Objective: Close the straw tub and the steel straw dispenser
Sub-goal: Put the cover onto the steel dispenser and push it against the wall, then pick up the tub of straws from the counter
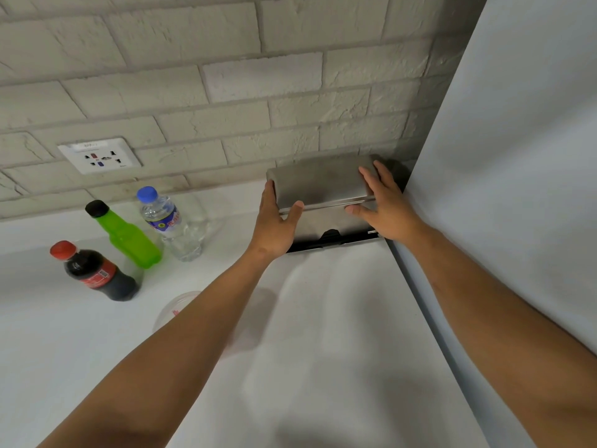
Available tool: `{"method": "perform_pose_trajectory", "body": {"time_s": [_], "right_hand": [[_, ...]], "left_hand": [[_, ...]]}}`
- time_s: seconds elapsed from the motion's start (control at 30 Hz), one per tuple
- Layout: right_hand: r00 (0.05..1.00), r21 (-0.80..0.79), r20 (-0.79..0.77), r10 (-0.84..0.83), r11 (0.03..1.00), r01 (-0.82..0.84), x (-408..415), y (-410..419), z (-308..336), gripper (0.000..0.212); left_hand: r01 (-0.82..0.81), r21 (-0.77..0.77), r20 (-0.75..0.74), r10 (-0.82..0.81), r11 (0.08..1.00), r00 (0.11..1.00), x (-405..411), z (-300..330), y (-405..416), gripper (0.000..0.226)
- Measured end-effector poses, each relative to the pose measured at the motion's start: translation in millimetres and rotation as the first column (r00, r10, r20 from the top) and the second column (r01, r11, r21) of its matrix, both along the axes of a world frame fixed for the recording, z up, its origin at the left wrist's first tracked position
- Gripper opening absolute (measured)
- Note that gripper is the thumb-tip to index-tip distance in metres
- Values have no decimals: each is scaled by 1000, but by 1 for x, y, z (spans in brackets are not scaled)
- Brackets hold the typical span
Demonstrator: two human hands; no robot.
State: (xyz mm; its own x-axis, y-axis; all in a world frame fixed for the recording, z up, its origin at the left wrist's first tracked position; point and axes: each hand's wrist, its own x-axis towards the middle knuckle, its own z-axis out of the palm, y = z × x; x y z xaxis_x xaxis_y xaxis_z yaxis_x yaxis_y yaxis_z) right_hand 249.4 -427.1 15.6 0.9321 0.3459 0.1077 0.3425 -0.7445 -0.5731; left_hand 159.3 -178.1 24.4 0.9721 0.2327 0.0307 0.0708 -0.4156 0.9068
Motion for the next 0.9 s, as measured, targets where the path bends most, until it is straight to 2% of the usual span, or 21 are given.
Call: {"method": "perform_pose_trajectory", "body": {"time_s": [0.23,0.33,0.5,0.57,0.7,0.9], "right_hand": [[1000,-59,-20,-18,998,17,-6,1,9,93],[997,-85,28,-66,994,68,-23,0,17,92],[991,67,106,-86,995,79,-86,-3,28,70],[994,101,91,-59,994,50,-116,-3,31,63],[999,147,38,16,989,-22,-174,-4,32,52],[992,249,-16,123,962,-115,-244,6,25,47]], "left_hand": [[13,4,-39,-13,1000,999,0,1,3,86],[-5,15,-28,5,1000,1000,-8,4,10,74],[25,120,-8,-24,992,1000,-49,18,18,68],[79,165,-41,-73,983,997,-70,20,21,64],[198,148,-64,-190,969,980,-125,26,25,48],[236,232,-40,-233,944,972,-195,32,35,37]]}}
